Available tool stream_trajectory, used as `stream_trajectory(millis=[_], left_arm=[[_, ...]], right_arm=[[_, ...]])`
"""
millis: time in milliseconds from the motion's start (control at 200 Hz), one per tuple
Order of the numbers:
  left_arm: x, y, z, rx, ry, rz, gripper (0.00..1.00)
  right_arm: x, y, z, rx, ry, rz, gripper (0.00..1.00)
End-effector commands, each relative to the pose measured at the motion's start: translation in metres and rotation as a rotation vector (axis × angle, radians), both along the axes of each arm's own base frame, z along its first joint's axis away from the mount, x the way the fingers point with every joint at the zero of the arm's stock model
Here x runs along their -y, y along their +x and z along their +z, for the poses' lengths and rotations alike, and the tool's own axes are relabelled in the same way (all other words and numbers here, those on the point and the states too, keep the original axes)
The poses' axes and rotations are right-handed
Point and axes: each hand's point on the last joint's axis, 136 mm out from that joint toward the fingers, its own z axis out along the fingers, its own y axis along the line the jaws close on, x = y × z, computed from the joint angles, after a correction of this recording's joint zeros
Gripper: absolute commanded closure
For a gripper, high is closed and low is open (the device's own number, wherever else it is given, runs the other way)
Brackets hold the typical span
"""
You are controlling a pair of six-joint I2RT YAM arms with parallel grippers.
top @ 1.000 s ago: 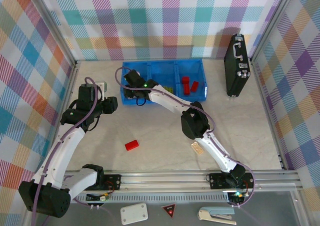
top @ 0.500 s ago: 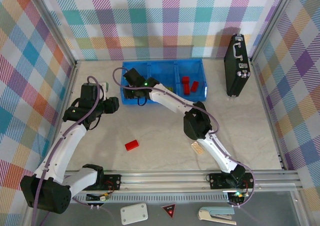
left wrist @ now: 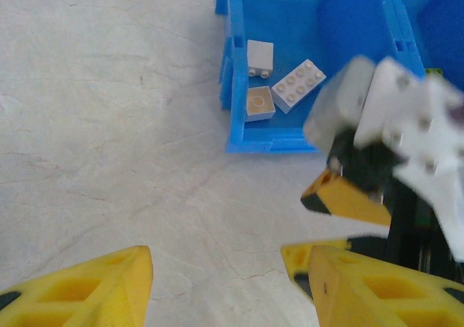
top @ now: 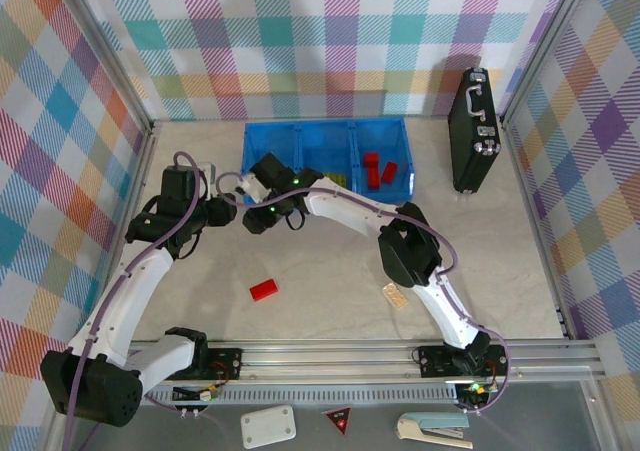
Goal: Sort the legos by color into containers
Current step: Place the lego in the container, then pick up the lego from the bottom-center of the table.
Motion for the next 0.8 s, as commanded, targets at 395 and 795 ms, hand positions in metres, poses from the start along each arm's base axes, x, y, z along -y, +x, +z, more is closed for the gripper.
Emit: stream_trajectory(millis=[395,795], left_arm=[[-0.008,-0.003,0.007,0.023,0.025,0.012,0.4],[-0.008,-0.003,0.005,0.017,0.028,0.009,0.4]], right_arm=[[0.025,-0.107,0.018,0.228,0.306,0.765,0.46],[0.033,-0.138,-0.015,0.292,0.26,0.915,0.32]])
